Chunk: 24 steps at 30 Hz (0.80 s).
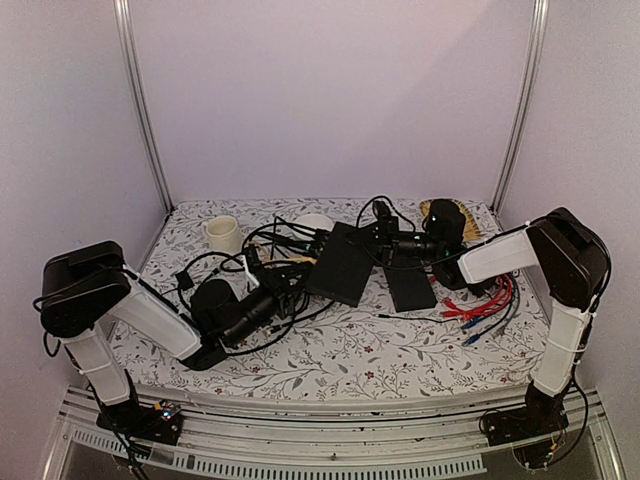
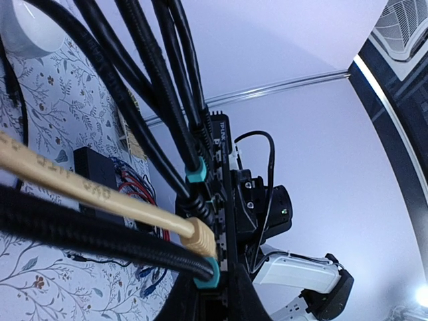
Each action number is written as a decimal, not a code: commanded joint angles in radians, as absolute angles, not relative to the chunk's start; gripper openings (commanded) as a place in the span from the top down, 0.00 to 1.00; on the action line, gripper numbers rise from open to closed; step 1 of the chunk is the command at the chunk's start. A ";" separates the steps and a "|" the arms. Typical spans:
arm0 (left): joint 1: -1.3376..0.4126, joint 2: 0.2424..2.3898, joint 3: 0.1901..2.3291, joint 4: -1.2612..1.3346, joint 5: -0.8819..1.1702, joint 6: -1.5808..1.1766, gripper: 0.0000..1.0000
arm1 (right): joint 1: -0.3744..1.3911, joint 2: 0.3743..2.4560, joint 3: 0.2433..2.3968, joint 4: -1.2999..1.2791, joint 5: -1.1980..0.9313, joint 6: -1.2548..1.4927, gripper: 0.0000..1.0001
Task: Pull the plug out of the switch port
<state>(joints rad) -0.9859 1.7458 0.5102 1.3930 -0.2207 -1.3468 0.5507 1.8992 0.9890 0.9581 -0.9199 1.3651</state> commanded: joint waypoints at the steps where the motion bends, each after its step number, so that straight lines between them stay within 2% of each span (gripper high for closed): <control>1: -0.983 1.770 0.487 1.505 -0.311 -1.355 1.00 | 0.539 1.834 1.007 1.077 -0.936 1.370 0.99; 9: -0.986 1.810 0.467 1.586 -0.364 -1.396 1.00 | 0.528 1.823 0.998 1.080 -0.948 1.375 0.99; 24: -0.990 1.797 0.444 1.558 -0.403 -1.375 1.00 | 0.508 1.806 0.982 1.051 -0.963 1.353 0.98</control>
